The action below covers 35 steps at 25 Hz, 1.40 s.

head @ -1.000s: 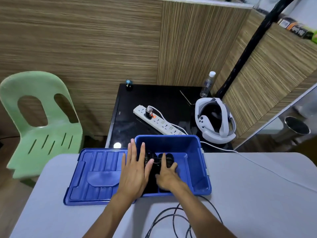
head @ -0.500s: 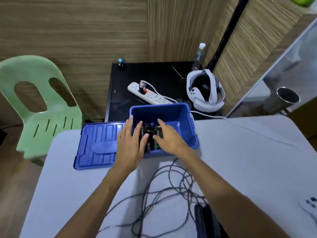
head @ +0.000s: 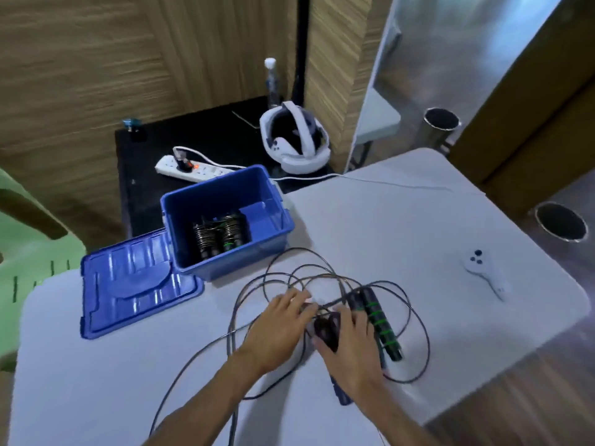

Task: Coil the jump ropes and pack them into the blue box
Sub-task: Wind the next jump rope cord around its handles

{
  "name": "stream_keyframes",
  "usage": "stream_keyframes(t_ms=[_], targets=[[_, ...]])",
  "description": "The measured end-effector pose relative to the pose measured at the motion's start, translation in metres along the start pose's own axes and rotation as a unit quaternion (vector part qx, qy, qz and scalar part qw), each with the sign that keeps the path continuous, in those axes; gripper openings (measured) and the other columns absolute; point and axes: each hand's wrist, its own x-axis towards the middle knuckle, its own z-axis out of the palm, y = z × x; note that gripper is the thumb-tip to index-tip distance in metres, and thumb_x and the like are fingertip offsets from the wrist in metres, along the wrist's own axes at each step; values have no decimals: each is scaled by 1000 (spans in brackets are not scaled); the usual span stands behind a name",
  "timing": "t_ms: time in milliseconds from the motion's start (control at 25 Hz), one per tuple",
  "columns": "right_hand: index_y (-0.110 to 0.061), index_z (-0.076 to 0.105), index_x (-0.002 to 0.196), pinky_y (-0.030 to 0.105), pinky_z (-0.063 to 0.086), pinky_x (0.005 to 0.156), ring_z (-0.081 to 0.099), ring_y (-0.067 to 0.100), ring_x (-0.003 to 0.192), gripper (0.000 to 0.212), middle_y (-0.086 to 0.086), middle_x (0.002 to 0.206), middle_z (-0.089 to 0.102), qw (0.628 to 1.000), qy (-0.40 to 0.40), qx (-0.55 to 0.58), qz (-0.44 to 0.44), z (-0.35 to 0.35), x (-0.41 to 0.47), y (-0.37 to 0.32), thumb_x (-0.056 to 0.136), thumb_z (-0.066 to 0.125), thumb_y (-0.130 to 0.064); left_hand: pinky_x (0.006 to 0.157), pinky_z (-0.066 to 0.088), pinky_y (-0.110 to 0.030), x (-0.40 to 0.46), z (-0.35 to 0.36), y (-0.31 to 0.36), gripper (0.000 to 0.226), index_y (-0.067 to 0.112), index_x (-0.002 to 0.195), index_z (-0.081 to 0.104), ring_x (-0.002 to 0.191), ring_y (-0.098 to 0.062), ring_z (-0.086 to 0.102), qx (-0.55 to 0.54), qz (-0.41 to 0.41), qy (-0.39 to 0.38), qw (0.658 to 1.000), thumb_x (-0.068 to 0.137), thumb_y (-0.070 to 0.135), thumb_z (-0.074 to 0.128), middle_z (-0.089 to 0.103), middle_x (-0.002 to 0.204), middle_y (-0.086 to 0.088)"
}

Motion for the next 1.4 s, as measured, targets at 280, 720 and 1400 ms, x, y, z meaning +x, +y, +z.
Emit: stream_keyframes(t_ms=[280,720,1400], targets=[[-11,55,125,33,51,67,56,22,82,101,6,94,56,995,14,-83,48,33,-39,17,40,91,-50,106,37,-40,45,26,34,71,11,138,39,131,-32,40,48,133,-187,972,71,13,62,41,142,-14],[-14,51,127,44,43,68,54,27,76,82,4,89,59,976,61,-180,-106,-25,1,-3,51,83,-22,72,44,-35,42,-30,10,41,16,99,47,84,-24,53,-34,-19,-102,994,67,36,64,49,99,-1],[-16,40,139,42,45,82,49,29,99,62,9,112,53,813,131,-171,-540,-265,107,-246,84,63,-28,64,40,-29,13,-339,-89,59,20,84,43,74,-20,55,18,-307,107,946,60,62,77,55,82,5]])
